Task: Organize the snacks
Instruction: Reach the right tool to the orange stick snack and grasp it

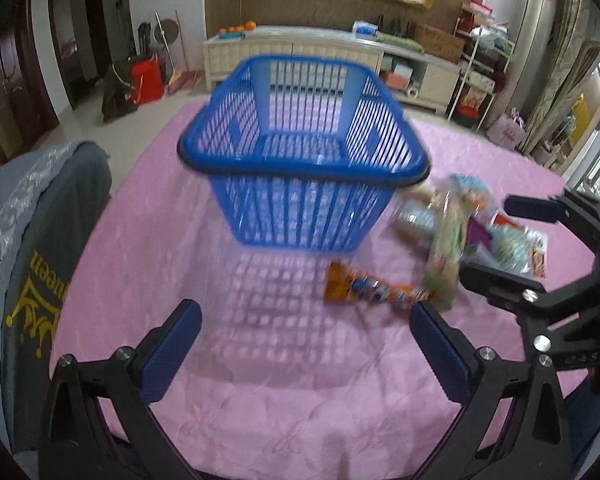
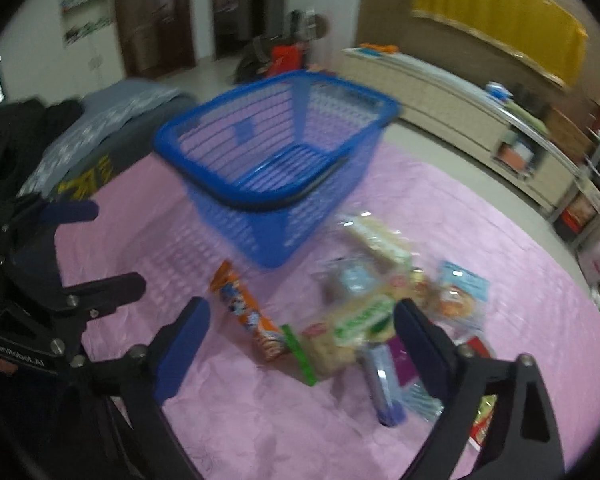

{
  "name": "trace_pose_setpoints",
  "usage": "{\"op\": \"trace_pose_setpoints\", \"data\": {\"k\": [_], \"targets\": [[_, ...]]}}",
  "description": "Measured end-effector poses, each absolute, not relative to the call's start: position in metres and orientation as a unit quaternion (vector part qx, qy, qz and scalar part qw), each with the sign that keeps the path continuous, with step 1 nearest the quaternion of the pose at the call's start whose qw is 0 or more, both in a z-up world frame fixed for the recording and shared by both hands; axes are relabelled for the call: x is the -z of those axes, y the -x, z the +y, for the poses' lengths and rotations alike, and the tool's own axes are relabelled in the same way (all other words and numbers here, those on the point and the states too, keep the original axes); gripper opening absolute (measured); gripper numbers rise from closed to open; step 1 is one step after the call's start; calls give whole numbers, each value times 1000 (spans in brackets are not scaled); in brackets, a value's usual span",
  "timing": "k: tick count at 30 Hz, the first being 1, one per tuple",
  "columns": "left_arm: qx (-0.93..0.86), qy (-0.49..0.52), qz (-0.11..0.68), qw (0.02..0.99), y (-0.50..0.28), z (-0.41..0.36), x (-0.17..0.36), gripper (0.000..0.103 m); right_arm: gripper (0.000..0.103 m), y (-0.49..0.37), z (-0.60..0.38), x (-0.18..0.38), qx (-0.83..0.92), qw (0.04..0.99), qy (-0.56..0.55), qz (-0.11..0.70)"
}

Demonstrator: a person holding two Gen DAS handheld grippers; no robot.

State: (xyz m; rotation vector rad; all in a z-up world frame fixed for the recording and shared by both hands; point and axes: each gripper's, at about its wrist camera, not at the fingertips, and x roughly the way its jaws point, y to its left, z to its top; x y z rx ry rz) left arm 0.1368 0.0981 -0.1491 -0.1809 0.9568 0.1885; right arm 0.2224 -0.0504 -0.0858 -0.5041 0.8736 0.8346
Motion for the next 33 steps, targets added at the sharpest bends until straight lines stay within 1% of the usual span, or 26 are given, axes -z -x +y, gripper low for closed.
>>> {"op": "trace_pose_setpoints", "data": {"k": [1, 5, 7, 11, 12, 13, 15, 19, 20, 21, 22, 24, 28, 33], "targets": [[-92, 88, 463, 877, -137, 100, 154, 102, 86, -222, -45, 91, -396, 786, 242, 409], [-98, 105, 483, 863, -135, 113, 172, 102, 78, -223, -23, 114, -425, 750, 279, 422], [-95, 116, 494, 856, -134, 117, 182, 102, 68, -223, -13, 126, -430, 734, 297, 434], [-97, 132, 498, 851, -135, 123, 191, 102, 64, -224, 2, 143, -441, 712, 322, 442], [-95, 137, 498, 851, -135, 125, 192, 102, 62, -224, 3, 146, -441, 708, 327, 444], [-94, 138, 499, 850, -134, 125, 193, 102, 56, -226, 5, 150, -441, 704, 331, 447], [-96, 134, 499, 850, -135, 126, 194, 102, 51, -230, 7, 156, -428, 708, 334, 452], [-90, 133, 498, 852, -136, 121, 197, 102, 50, -237, 4, 160, -428, 709, 306, 470], [-87, 130, 497, 854, -136, 119, 197, 102, 48, -238, 3, 160, -429, 710, 300, 470], [-85, 125, 496, 855, -136, 116, 196, 102, 35, -235, 2, 163, -432, 710, 294, 472], [-84, 120, 495, 856, -135, 115, 195, 102, 26, -236, -1, 161, -429, 716, 285, 471], [-81, 108, 490, 861, -133, 109, 191, 102, 18, -235, -10, 158, -432, 719, 254, 482], [-71, 94, 481, 869, -130, 97, 181, 102, 17, -238, -35, 138, -420, 738, 199, 489], [-61, 78, 469, 878, -128, 77, 163, 102, 17, -235, -72, 107, -405, 766, 147, 476]]}}
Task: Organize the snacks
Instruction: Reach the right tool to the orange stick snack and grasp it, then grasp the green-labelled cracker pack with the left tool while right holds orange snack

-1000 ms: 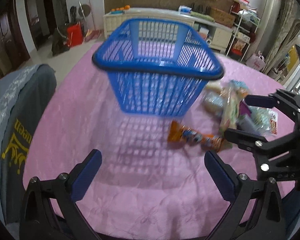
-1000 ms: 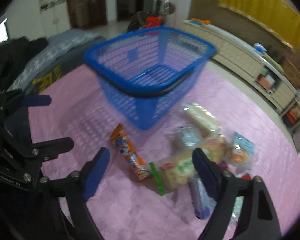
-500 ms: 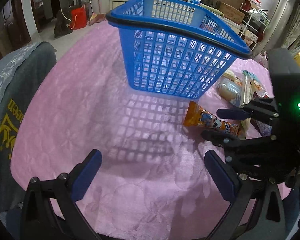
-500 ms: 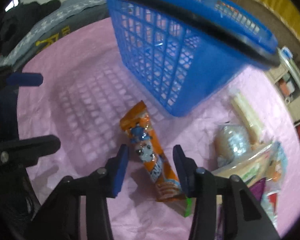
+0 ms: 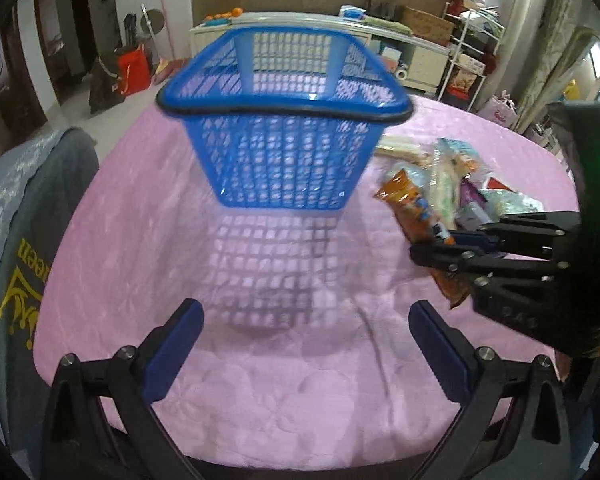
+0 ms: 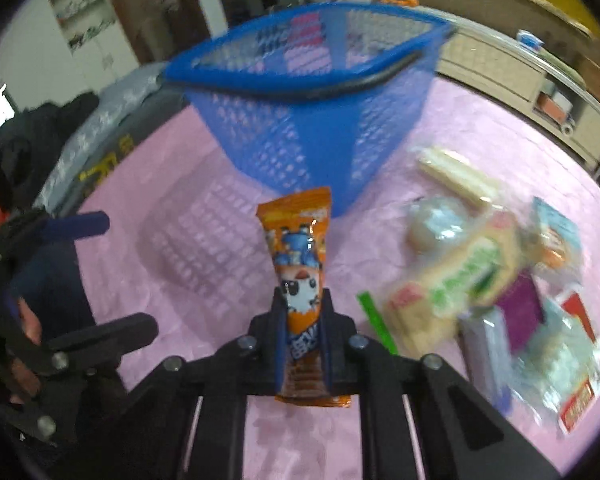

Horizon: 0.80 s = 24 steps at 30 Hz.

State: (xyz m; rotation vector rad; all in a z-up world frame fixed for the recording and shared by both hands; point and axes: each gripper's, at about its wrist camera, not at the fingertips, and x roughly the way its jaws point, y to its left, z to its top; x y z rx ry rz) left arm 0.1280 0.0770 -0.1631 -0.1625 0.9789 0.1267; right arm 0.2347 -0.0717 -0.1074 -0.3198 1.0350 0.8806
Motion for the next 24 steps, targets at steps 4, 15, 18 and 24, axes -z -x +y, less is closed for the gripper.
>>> {"op": "trace_pose_setpoints", "data": {"k": [4, 15, 18, 24], "targets": [[-42, 59, 460, 885, -130, 57, 151, 102, 17, -232, -100, 93, -382, 786, 117, 471], [28, -8, 463, 886, -168, 8, 144, 100, 17, -231, -163, 92, -310, 823, 34, 475], [53, -29, 483, 874, -189, -2, 160, 92, 17, -234, -176, 96, -299, 826, 8, 477], [71, -49, 499, 862, -214, -18, 181, 73, 17, -242, -199, 111, -286, 825, -20, 487]]}}
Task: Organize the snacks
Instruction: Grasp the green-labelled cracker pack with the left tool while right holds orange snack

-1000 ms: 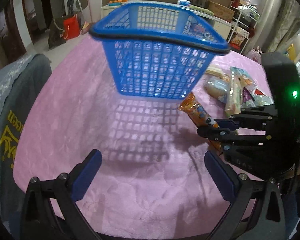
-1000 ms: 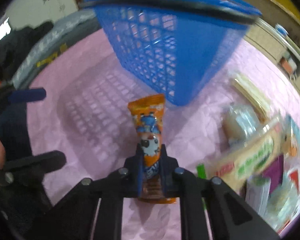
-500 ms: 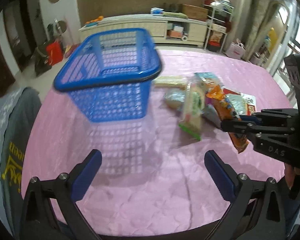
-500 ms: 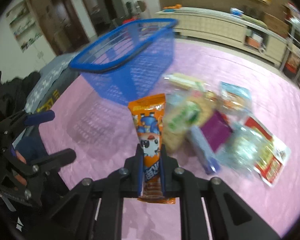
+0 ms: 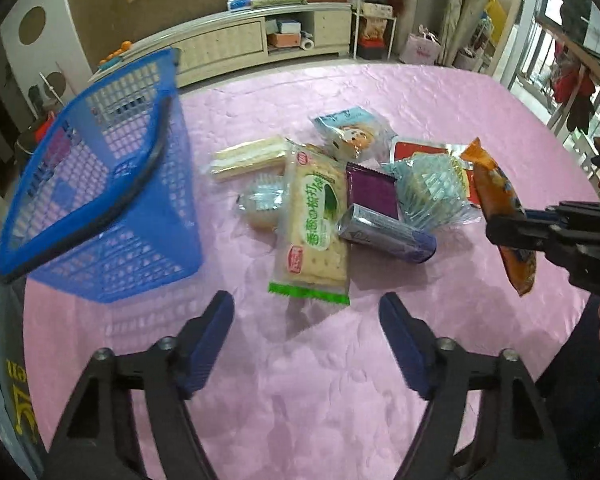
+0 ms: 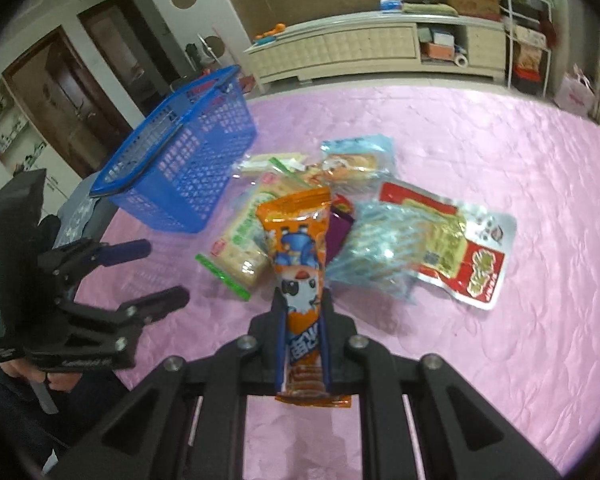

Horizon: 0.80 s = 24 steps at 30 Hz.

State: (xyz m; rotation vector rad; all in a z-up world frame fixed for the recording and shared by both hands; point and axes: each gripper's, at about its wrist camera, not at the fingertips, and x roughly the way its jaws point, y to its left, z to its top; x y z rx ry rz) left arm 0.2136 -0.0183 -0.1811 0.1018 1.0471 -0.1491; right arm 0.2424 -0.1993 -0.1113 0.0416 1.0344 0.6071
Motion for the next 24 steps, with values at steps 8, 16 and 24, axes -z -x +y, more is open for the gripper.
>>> {"op": "trace_pose_setpoints", "data": {"k": [8, 16, 24], "targets": [[78, -89, 525, 843, -253, -31, 206, 73, 17, -254, -207, 129, -279, 822, -32, 495], [96, -100, 547, 826, -288, -39, 230, 55, 17, -269, -212, 140, -276, 818, -42, 503], [106, -87, 542, 829, -282, -47, 215, 22, 18, -271, -214, 142, -267, 817, -56, 508]]}}
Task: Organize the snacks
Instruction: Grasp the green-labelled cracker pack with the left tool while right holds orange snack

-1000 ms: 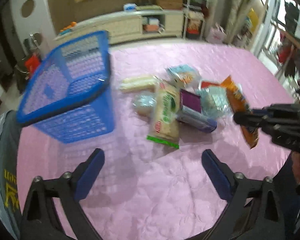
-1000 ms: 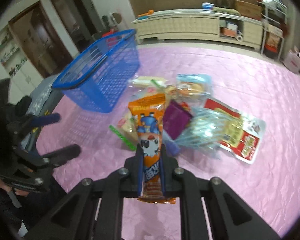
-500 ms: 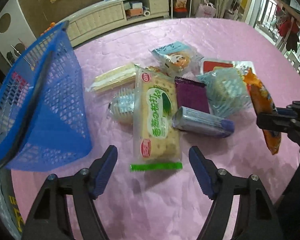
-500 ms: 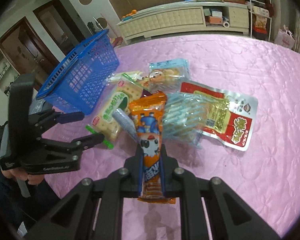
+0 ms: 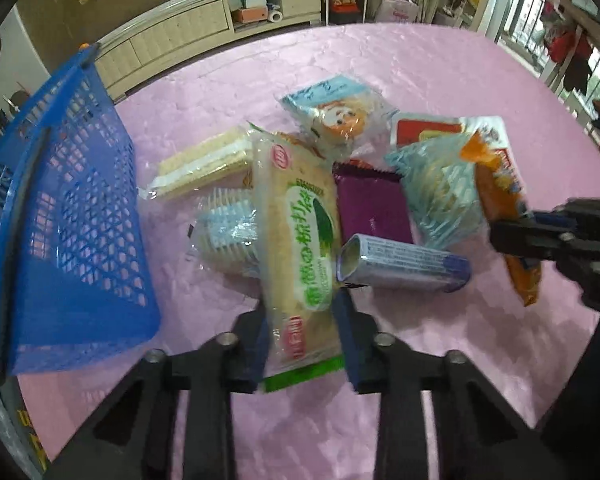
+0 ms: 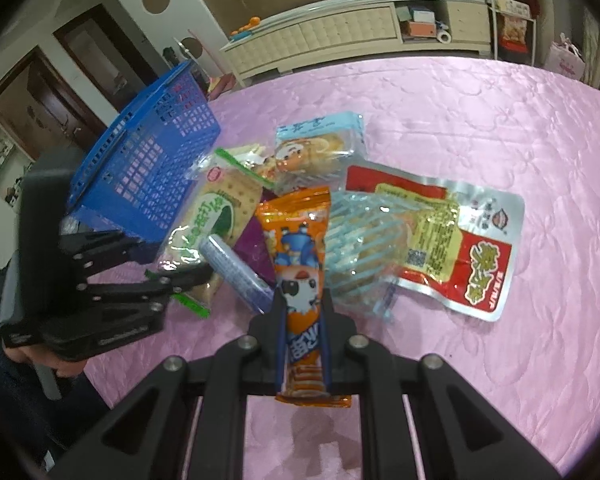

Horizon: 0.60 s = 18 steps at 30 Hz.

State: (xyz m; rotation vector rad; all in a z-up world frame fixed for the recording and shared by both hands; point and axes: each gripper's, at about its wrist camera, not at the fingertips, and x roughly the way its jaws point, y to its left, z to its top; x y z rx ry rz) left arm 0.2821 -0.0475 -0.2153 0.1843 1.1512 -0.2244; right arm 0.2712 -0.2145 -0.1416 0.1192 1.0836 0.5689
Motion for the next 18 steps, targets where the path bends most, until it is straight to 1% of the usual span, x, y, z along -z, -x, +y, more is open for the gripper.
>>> {"op": "trace_pose_setpoints", "data": {"k": [3, 5, 11, 18], "targets": [[102, -85, 533, 836, -270, -47, 206, 15, 18, -266, -213, 137, -266, 819, -53, 506], [100, -79, 528, 840, -262, -44, 200, 12, 17, -262, -211, 134, -266, 819, -51, 505], [93, -67, 507, 854, -237, -40, 184, 12, 17, -251, -207, 116, -265, 824, -44, 499], [94, -62, 472, 875, -209, -31, 149, 12, 17, -237, -203, 91, -264, 829, -58, 490]]}}
